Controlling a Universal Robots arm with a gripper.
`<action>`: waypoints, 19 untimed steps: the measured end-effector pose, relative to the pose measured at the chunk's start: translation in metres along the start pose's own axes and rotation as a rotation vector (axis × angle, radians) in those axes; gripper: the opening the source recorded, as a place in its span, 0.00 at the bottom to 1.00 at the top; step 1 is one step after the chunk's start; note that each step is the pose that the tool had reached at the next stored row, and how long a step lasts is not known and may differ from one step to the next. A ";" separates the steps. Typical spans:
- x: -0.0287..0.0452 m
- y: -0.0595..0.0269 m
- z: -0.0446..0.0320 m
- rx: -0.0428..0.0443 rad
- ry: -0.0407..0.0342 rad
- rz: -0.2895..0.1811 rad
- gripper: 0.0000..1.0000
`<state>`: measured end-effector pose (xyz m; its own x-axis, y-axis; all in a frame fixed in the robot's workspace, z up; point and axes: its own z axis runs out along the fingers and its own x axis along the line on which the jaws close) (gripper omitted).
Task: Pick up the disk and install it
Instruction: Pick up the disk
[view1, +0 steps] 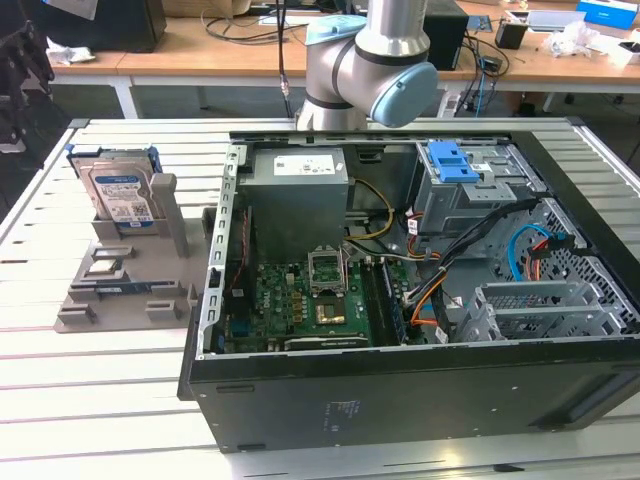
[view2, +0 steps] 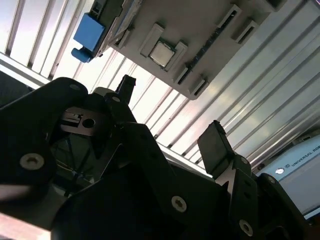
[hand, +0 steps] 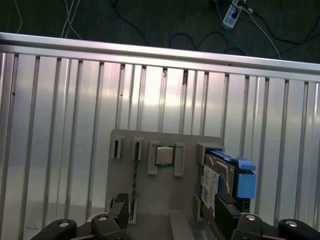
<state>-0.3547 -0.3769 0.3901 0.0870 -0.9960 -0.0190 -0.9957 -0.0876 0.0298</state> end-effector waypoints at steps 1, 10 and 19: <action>0.0000 0.0000 0.0000 0.0000 0.0000 0.000 0.78; -0.0262 -0.0054 0.0088 -0.0004 -0.0001 0.000 0.78; -0.0492 -0.0119 0.0296 -0.0044 -0.0008 0.010 0.78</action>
<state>-0.3480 -0.3263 0.3611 0.0773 -0.9968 -0.0195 -0.9964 -0.0780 0.0344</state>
